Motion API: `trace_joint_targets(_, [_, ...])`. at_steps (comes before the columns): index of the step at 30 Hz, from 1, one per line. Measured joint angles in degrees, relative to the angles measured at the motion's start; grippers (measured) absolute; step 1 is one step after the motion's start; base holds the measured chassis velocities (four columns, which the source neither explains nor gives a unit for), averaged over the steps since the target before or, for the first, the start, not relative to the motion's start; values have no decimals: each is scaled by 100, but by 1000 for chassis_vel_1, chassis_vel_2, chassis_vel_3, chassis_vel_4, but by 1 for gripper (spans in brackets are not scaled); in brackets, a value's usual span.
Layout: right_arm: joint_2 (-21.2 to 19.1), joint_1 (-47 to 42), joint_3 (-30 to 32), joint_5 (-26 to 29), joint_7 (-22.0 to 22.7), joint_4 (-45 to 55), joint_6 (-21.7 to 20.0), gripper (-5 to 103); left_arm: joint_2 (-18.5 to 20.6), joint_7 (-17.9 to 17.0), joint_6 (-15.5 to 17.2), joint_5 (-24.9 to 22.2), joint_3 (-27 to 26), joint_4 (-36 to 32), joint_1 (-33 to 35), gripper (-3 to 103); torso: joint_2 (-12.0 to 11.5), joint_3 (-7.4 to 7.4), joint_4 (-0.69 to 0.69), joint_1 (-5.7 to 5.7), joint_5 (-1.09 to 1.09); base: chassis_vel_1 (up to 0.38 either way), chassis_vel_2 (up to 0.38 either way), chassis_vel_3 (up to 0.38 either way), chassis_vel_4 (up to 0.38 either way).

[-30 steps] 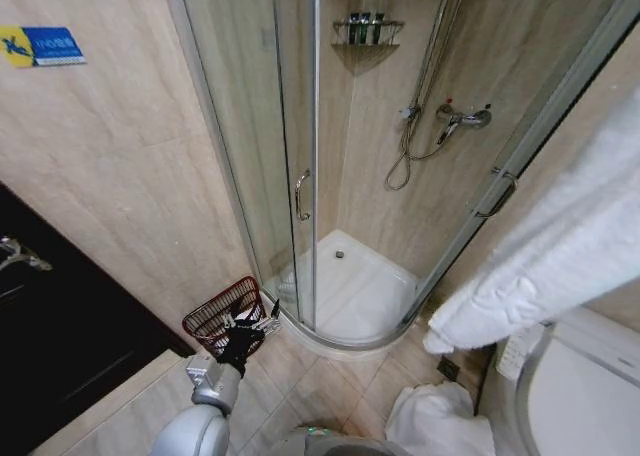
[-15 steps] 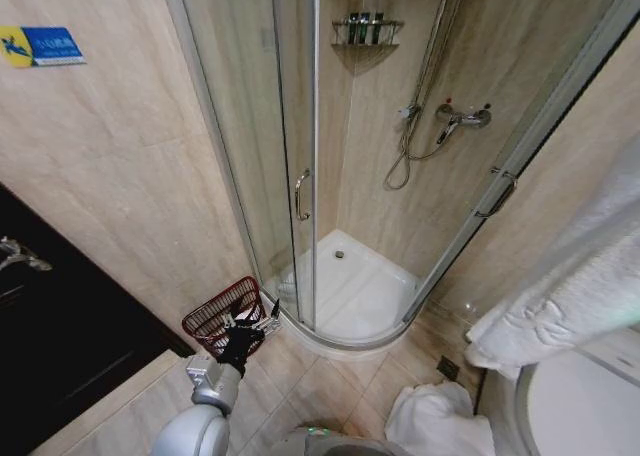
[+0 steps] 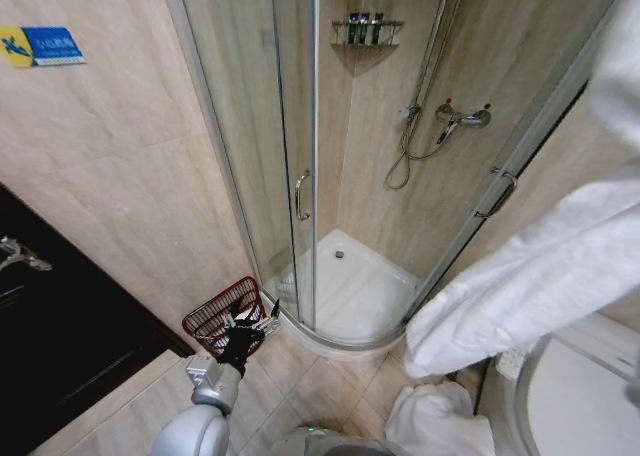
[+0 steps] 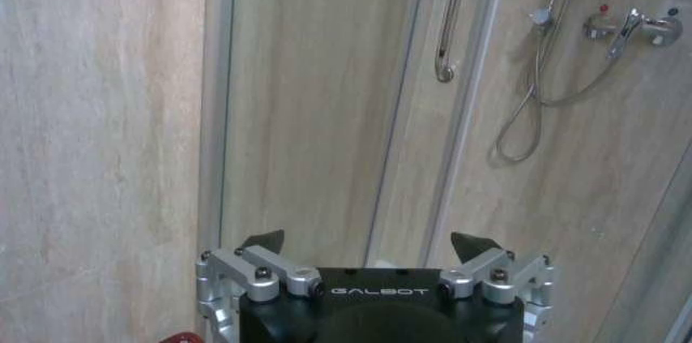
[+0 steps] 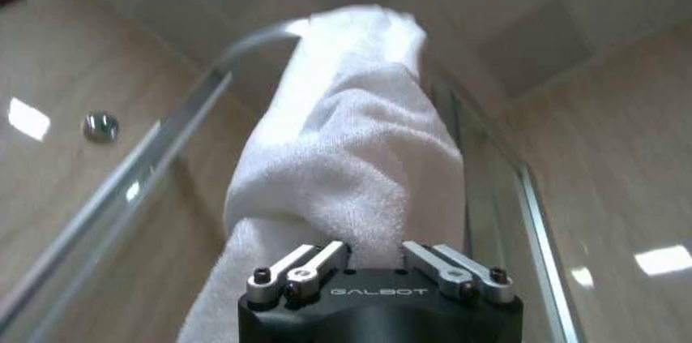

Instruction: Discard the used towel into the hamper.

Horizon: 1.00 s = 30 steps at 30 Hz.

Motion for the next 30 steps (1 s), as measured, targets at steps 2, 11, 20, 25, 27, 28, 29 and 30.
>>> trace_joint_targets(2, [37,23,-131,-99,-48,-167,86,8,0,0,0,0,0,0,0,100,0,0,0,0,2,0,0,0,0])
trace_joint_targets(11, [239,-148,-319,-539,-102,-94,248,8,0,0,0,0,0,0,0,100,0,0,0,0,-4,0,0,0,0])
trace_joint_targets(20, [424,-432,-204,-512,-148,506,362,8,0,0,0,0,0,0,0,100,0,0,0,0,-2,0,0,0,0])
trace_joint_targets(25, [455,-432,-106,-501,-137,730,362,8,-1,0,0,0,0,0,0,100,0,-1,0,0,-7,0,0,0,0])
trace_joint_targets(27, [442,-398,-100,-516,-87,749,343,8,1,0,0,0,0,0,0,100,0,-1,0,-1,-2,0,0,0,0])
trace_joint_targets(28, [432,-384,-95,-519,-32,768,326,8,-1,0,0,1,0,0,0,100,0,0,1,0,1,0,0,0,0])
trace_joint_targets(29, [432,-384,-95,-519,-32,768,326,8,-1,0,0,1,0,0,0,100,0,0,1,0,1,0,0,0,0])
trace_joint_targets(30, [425,-374,-86,-519,27,792,306,8,-1,0,0,0,0,0,0,100,0,0,1,0,0,0,0,0,0])
